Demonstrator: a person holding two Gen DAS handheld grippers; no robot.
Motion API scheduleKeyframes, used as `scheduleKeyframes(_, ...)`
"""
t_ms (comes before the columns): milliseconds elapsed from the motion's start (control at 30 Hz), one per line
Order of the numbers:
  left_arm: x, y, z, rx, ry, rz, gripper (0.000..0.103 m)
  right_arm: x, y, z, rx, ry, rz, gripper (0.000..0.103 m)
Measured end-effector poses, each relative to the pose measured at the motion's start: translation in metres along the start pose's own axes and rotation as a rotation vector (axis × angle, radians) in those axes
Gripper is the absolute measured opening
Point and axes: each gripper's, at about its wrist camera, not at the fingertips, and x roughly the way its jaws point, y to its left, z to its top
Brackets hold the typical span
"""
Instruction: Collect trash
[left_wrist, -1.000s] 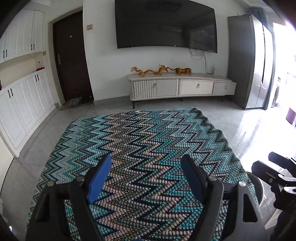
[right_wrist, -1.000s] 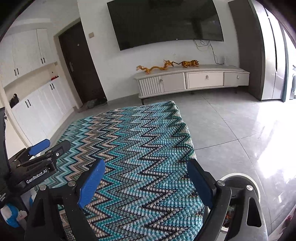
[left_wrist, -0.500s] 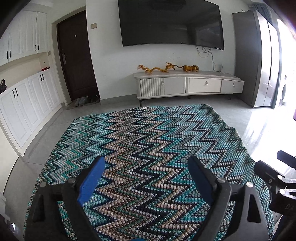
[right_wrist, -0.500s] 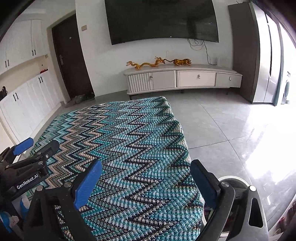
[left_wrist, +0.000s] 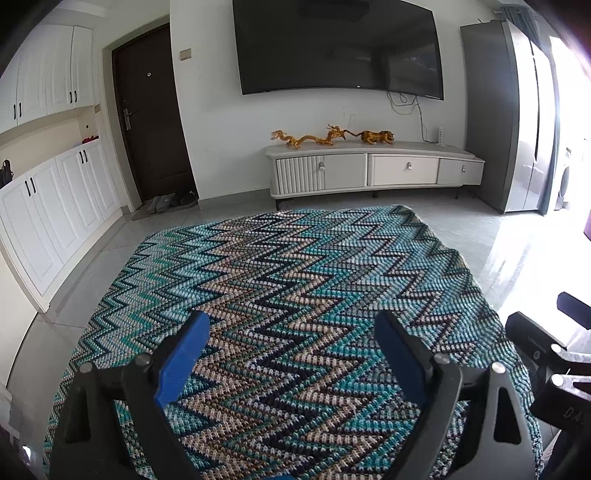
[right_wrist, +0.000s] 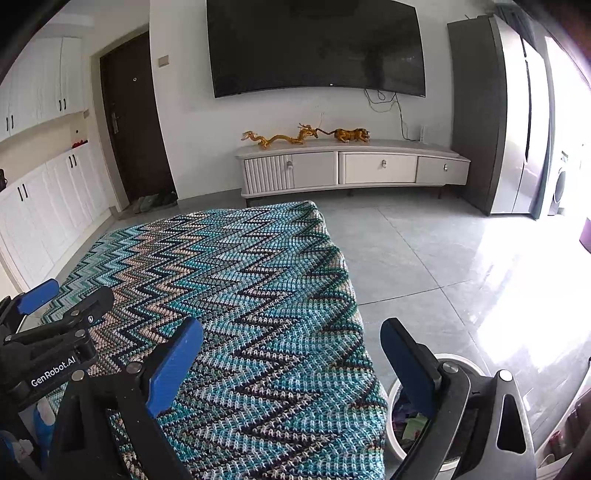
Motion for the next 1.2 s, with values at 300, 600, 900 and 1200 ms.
scheduleKeyframes(300,-0.018,-0.013,0.001,0.023,-0.02,-0.012,0.091,-0.02,-0.016,-0.004,0.009,-0.041,-0.039,0.097)
scheduleKeyframes(600,-0.033,-0.029,-0.001,0.042,-0.023,-0.032,0.097,-0.032,-0.03,-0.01,0.028,-0.048,-0.04,0.098)
scheduleKeyframes(900,-0.042,-0.035,-0.005,0.051,-0.026,-0.017,0.097,-0.039,-0.046,-0.017,0.046,-0.043,-0.06,0.098)
scheduleKeyframes(1200,-0.04,-0.04,-0.011,0.054,0.002,-0.033,0.097,-0.041,-0.051,-0.022,0.05,-0.029,-0.066,0.098)
